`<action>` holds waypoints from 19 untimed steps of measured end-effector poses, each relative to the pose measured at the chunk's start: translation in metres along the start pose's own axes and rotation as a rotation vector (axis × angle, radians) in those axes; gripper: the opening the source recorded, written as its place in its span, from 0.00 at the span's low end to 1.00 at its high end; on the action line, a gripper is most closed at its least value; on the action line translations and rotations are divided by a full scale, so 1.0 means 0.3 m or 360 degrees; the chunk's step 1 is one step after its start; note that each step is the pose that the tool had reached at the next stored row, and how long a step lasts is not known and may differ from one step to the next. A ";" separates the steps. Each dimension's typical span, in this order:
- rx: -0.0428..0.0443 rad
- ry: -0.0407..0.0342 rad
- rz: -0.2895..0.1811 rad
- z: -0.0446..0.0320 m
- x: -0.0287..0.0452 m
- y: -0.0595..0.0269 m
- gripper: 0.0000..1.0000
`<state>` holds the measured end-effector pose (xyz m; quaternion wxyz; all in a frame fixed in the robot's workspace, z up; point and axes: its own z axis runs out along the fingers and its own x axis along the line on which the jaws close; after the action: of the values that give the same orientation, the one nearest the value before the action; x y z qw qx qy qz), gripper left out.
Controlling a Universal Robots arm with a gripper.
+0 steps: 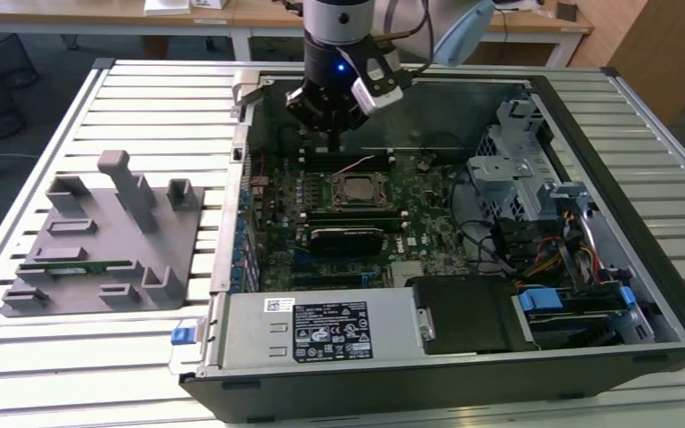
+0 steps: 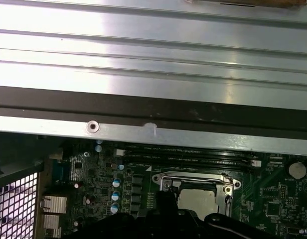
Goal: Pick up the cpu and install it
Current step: 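Install the first cpu locking lever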
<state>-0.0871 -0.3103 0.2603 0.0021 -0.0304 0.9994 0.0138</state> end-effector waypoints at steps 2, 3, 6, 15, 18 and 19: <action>0.0000 0.0000 0.0000 0.000 -0.003 0.000 0.11; 0.0000 0.0000 0.0000 0.000 -0.006 0.000 0.11; -0.0003 0.0001 0.0000 0.001 -0.032 -0.002 0.11; -0.0079 -0.0003 0.0001 0.009 -0.042 -0.022 0.11; -0.0083 -0.0003 0.0001 0.022 -0.056 -0.024 0.11; -0.0083 -0.0003 0.0002 0.026 -0.065 -0.024 0.11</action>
<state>-0.0671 -0.3162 0.2523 0.0023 -0.0300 0.9988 0.0399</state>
